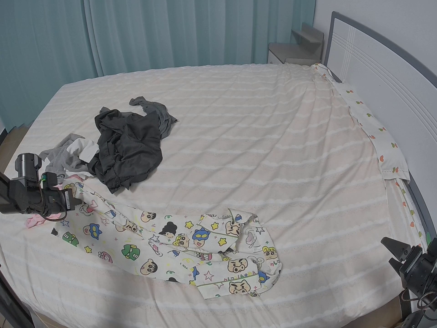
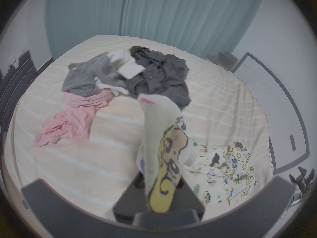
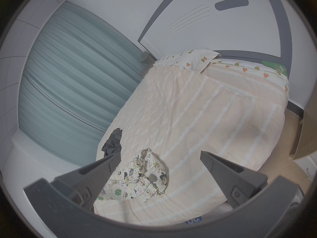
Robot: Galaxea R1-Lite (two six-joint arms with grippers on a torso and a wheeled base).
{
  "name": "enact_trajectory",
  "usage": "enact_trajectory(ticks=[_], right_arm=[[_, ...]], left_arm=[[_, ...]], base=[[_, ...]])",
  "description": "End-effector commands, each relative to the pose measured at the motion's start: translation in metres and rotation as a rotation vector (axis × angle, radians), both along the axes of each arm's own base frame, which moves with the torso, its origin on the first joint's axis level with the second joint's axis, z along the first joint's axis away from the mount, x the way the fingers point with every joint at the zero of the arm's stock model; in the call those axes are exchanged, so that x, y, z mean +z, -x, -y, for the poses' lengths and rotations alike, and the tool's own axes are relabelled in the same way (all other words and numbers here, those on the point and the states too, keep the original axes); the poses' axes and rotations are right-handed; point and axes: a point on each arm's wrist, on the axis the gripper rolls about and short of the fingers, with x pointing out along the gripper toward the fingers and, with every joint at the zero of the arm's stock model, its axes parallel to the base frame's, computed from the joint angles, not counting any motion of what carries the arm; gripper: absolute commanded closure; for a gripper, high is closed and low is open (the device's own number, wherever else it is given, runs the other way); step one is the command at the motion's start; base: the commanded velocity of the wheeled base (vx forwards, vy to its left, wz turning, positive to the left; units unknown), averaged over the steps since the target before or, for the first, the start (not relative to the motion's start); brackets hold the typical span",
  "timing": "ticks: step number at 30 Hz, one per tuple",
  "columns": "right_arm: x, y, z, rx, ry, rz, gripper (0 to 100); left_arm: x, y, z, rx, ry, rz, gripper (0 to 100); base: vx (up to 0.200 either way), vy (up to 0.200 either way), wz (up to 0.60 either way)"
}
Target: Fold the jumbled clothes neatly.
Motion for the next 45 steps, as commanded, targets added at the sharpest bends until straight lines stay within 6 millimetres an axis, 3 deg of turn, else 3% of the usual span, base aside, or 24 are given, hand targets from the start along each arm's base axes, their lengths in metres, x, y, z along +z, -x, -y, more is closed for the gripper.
enact_trajectory(ticks=[1,5,6,10,11,13,15,16,18,19,23,29,40,41,45], right_arm=[[-0.004,0.003,0.002,0.005,0.003,-0.009,0],[-0.004,0.003,0.002,0.006,0.002,-0.008,0],[-0.004,0.003,0.002,0.006,0.002,-0.008,0],[-0.004,0.003,0.002,0.006,0.002,-0.008,0],[-0.004,0.003,0.002,0.006,0.002,-0.008,0],[-0.004,0.003,0.002,0.006,0.002,-0.008,0],[-0.004,0.003,0.002,0.006,0.002,-0.008,0],[-0.004,0.003,0.002,0.006,0.002,-0.008,0],[-0.004,0.003,0.002,0.006,0.002,-0.008,0],[-0.004,0.003,0.002,0.006,0.003,-0.009,0],[-0.004,0.003,0.002,0.006,0.003,-0.009,0],[-0.004,0.003,0.002,0.006,0.003,-0.009,0],[-0.004,0.003,0.002,0.006,0.003,-0.009,0],[-0.004,0.003,0.002,0.008,0.002,-0.01,0],[-0.004,0.003,0.001,0.012,0.001,-0.01,0]], left_arm=[[0.032,0.01,0.073,-0.1,-0.058,0.028,100],[0.036,0.013,0.124,-0.151,-0.075,0.032,100],[0.036,0.016,0.147,-0.185,-0.092,0.033,100],[0.036,0.025,0.202,-0.266,-0.122,0.048,100],[0.034,0.026,0.208,-0.269,-0.126,0.046,100],[0.027,0.026,0.247,-0.283,-0.147,0.053,100],[0.025,0.026,0.256,-0.287,-0.141,0.052,100],[0.02,0.027,0.274,-0.309,-0.132,0.045,100],[0.018,0.029,0.282,-0.322,-0.121,0.043,100],[0.017,0.03,0.297,-0.34,-0.093,0.039,100],[0.002,0.024,0.317,-0.344,-0.065,0.037,100],[-0.021,0.011,0.331,-0.343,-0.022,0.097,100],[-0.017,0.021,0.349,-0.395,0.112,0.089,100],[-0.017,0.021,0.349,-0.394,0.118,0.09,0],[-0.017,0.019,0.35,-0.39,0.131,0.108,0]], base=[[0.0,0.0,0.0],[0.0,0.0,0.0],[0.0,0.0,0.0],[0.0,0.0,0.0],[0.0,0.0,0.0],[0.0,0.0,0.0],[0.0,0.0,0.0],[0.0,0.0,0.0],[0.0,0.0,0.0],[0.0,0.0,0.0],[0.0,0.0,0.0],[0.0,0.0,0.0],[0.0,0.0,0.0],[0.0,0.0,0.0],[0.0,0.0,0.0]])
